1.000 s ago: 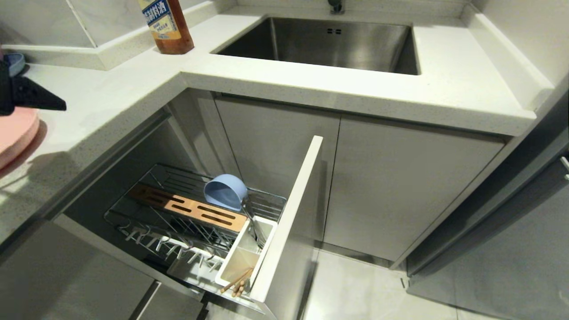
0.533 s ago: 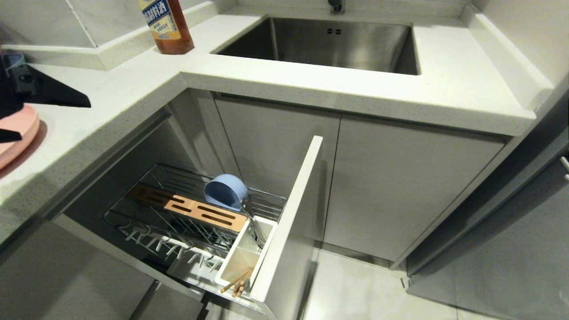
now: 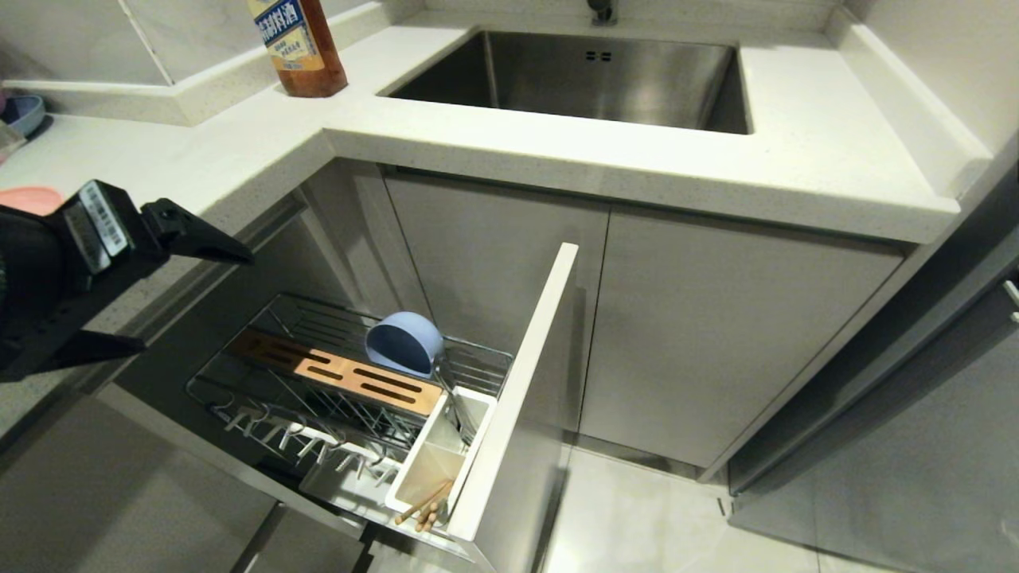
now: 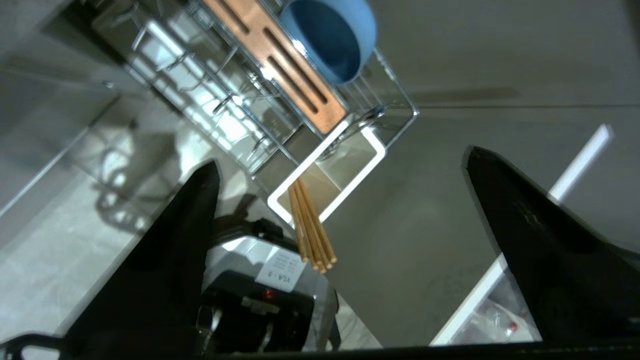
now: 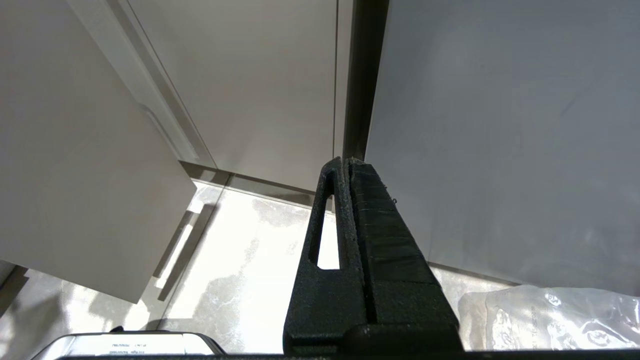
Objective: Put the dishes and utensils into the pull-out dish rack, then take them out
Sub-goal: Take the bowl out of the cupboard
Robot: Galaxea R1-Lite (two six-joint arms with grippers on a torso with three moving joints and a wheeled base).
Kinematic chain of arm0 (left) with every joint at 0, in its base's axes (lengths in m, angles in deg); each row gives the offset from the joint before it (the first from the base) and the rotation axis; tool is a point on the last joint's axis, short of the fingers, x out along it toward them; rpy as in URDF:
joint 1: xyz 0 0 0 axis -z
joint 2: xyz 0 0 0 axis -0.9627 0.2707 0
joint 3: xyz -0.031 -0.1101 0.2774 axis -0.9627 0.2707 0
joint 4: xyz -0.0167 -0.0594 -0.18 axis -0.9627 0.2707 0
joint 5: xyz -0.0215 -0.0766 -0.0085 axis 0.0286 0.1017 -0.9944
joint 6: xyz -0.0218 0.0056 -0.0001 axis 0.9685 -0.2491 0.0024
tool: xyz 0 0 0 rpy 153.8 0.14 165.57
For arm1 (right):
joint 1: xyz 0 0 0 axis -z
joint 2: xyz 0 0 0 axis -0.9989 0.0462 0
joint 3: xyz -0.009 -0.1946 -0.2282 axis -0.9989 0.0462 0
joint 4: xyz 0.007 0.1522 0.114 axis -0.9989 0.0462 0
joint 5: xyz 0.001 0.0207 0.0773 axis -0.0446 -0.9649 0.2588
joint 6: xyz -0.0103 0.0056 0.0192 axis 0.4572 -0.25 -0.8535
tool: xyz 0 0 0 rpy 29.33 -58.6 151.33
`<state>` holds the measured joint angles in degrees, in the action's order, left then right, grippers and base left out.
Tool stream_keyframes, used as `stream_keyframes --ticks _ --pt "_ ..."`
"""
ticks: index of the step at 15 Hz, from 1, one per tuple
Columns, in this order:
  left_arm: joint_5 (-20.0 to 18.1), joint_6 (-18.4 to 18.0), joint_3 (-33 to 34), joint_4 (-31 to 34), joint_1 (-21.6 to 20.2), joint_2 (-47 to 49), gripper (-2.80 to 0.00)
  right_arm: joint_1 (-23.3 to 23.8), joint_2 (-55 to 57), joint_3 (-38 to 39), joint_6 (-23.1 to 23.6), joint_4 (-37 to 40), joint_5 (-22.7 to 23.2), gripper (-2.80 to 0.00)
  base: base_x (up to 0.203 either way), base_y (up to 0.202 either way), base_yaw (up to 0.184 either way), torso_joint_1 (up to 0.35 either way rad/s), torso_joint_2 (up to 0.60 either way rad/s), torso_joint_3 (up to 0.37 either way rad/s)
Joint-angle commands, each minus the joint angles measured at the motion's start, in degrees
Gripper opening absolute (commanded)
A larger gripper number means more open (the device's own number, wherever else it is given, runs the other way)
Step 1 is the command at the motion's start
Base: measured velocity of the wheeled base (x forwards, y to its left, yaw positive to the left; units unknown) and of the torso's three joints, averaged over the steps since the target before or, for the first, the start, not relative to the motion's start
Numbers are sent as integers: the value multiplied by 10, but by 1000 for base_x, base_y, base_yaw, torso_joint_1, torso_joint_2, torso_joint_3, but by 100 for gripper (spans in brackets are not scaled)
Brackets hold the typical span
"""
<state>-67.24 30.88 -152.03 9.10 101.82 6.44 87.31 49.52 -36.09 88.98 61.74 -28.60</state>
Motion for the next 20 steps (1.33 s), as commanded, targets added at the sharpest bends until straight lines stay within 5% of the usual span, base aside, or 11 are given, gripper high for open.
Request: stream_keyframes --ticks 1,10,20 --pt "2 7 21 -2 7 14 -280 0 0 2 0 0 0 -280 0 0 0 0 0 0" --pt "2 66 107 -105 31 78 -280 0 0 2 0 0 0 -280 0 0 0 0 0 0" --pt "4 67 135 -253 -8 210 -280 0 0 1 0 0 0 -280 0 0 0 0 0 0"
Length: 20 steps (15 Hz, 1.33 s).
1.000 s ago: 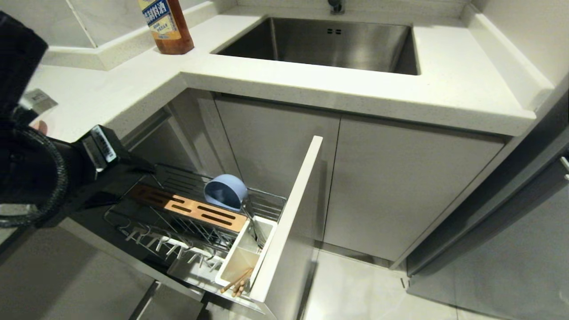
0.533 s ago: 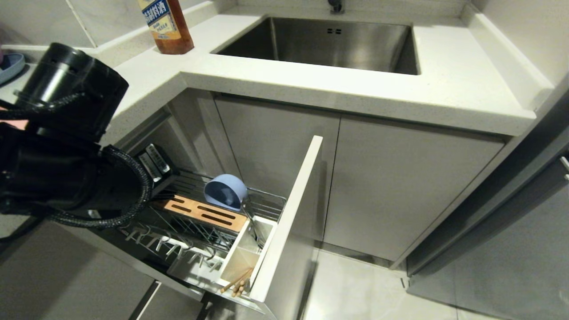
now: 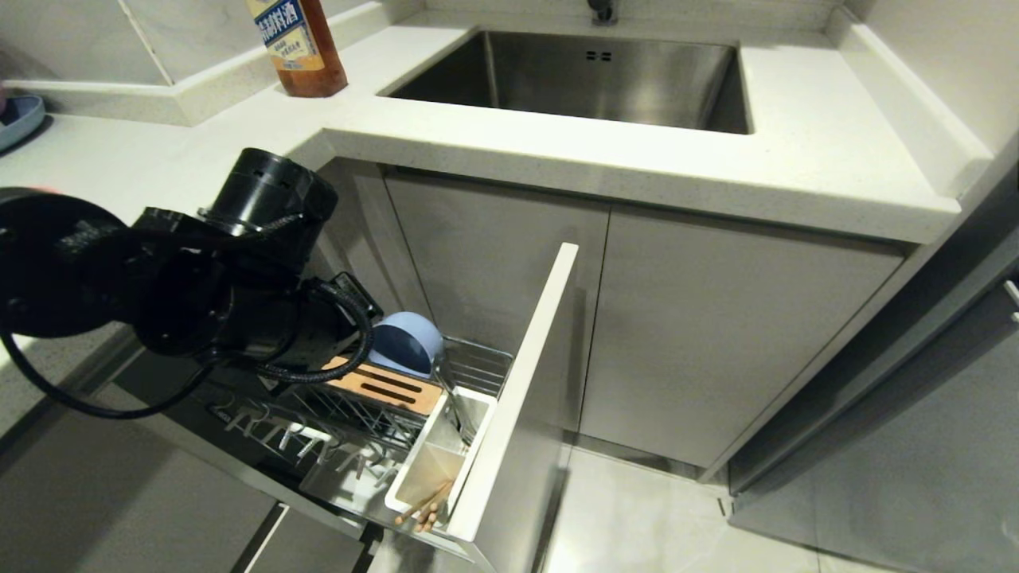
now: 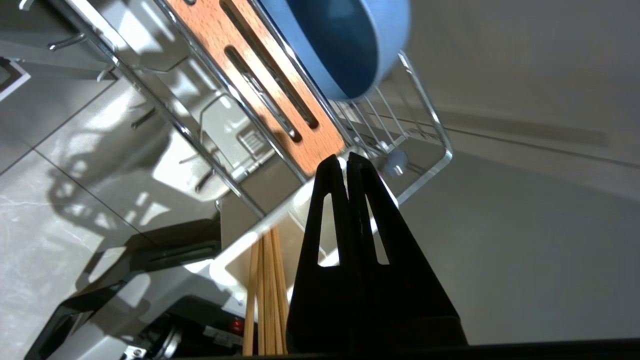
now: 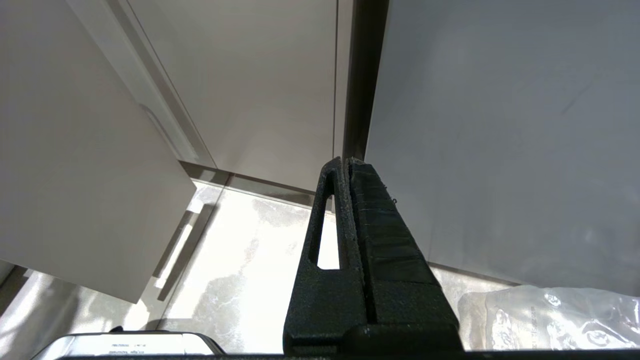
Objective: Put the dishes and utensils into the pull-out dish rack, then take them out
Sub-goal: Take the bowl out of the cupboard
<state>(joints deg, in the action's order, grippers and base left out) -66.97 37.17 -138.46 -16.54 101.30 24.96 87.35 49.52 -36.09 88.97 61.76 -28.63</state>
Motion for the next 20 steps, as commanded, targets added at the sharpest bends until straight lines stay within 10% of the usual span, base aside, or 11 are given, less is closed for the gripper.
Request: stream_keyframes --ticks 1,10,11,20 --pt "1 2 -2 -6 -10 39 -280 -1 0 2 0 0 0 -280 0 0 0 0 0 0" --pt "1 -19 -20 -25 -19 93 -280 -1 0 1 0 0 0 -280 0 0 0 0 0 0" --pt "1 -21 -21 -25 -21 95 0 -1 0 1 0 0 0 -280 0 0 0 0 0 0" --pt "-5 -69 -44 -110 -37 142 0 -1 0 2 0 0 0 -280 0 0 0 0 0 0"
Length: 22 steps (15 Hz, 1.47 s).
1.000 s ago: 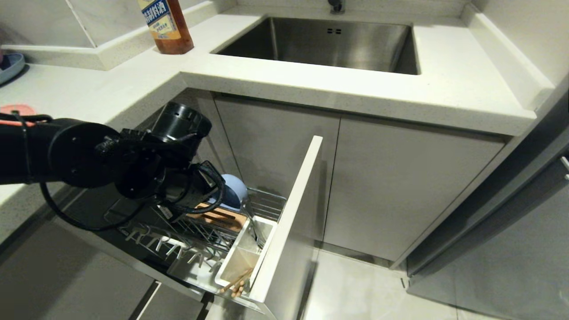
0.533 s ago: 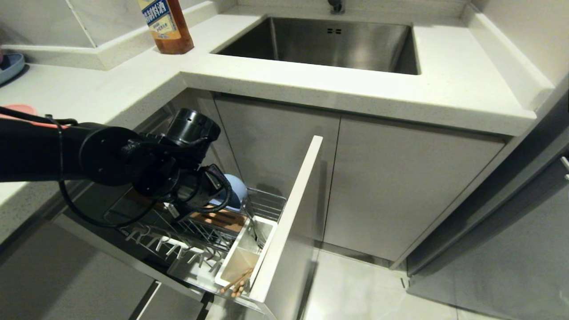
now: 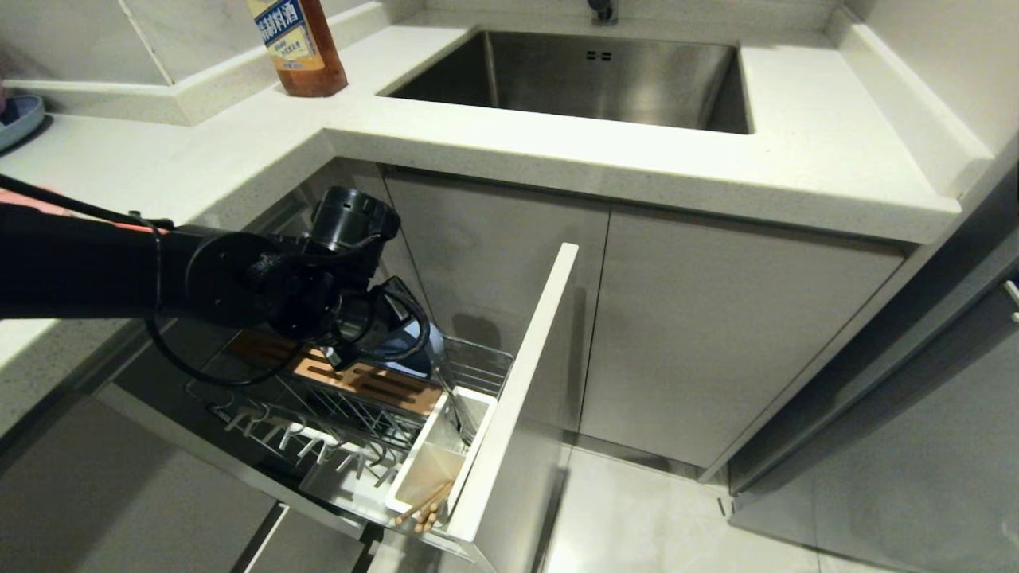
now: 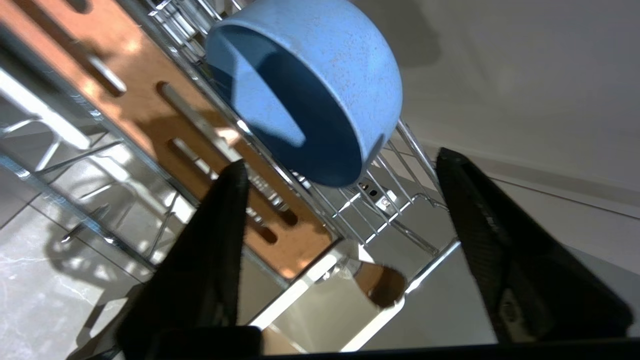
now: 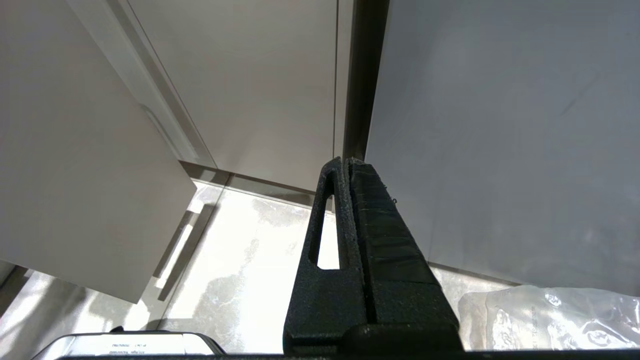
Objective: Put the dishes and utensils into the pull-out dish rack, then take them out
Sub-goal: Take the bowl out of the cupboard
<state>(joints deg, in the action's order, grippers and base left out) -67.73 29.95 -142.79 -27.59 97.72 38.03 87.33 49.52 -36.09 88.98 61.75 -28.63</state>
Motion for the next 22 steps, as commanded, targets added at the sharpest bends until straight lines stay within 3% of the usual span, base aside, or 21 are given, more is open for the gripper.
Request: stream_keyframes --ticks 1,20,21,22 --pt "-2 3 -8 -1 -1 21 0 -1 0 1 0 0 0 -280 0 0 0 0 0 0" --pt "-20 -1 -55 -4 -22 78 0 0 0 1 0 0 0 -280 0 0 0 0 0 0" --pt "-20 -1 -55 -4 -22 78 -280 -1 0 1 0 0 0 -280 0 0 0 0 0 0" --pt "-20 -4 -55 -4 -22 78 -280 -1 0 1 0 0 0 -280 0 0 0 0 0 0"
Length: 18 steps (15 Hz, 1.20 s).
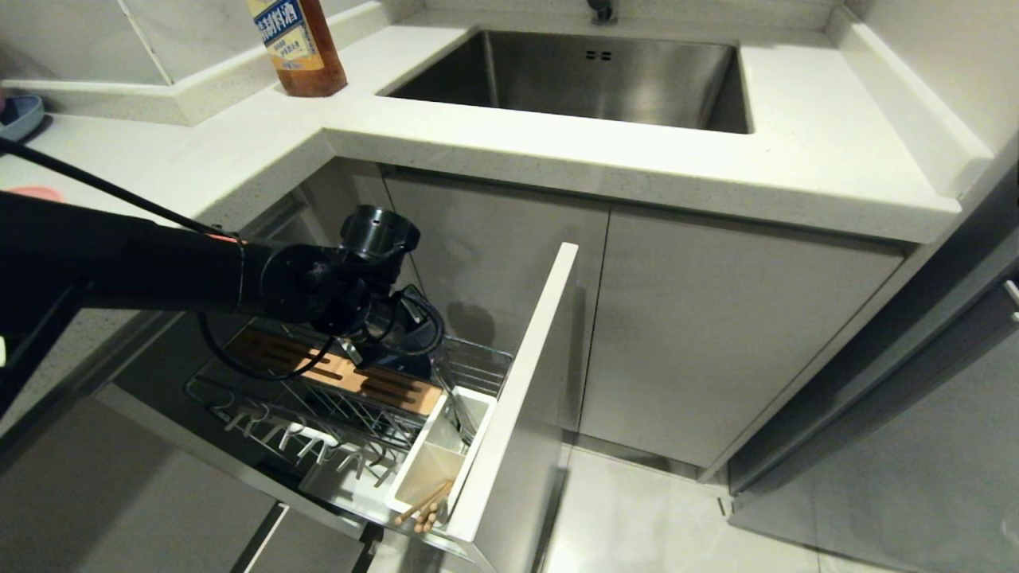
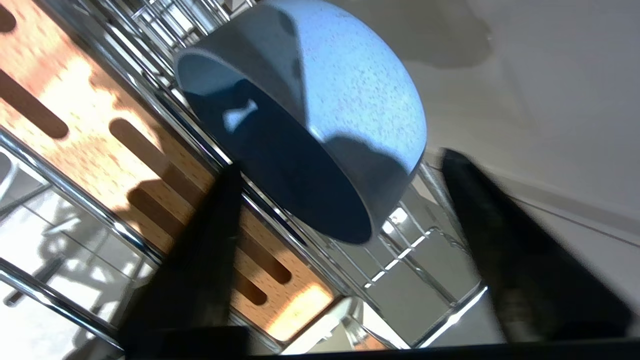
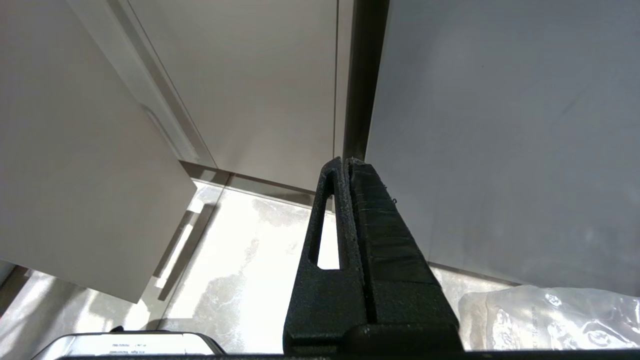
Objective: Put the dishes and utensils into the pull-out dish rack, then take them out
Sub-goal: Take the bowl out of the cupboard
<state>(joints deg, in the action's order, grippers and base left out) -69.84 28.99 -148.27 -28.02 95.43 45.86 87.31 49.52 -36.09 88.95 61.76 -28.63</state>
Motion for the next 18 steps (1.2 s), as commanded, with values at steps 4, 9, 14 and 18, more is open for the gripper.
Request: stream_keyframes --ticks 4,9,14,18 --pt "1 -4 0 1 0 0 -280 0 0 1 0 0 0 -280 0 0 0 0 0 0" --pt "1 -4 2 2 0 -4 -280 0 0 1 0 0 0 -280 0 0 0 0 0 0" --pt "1 -4 4 5 0 -31 -280 0 0 1 0 0 0 -280 0 0 0 0 0 0" --pt "1 -4 13 7 0 -65 -280 0 0 1 1 0 0 -280 0 0 0 0 0 0"
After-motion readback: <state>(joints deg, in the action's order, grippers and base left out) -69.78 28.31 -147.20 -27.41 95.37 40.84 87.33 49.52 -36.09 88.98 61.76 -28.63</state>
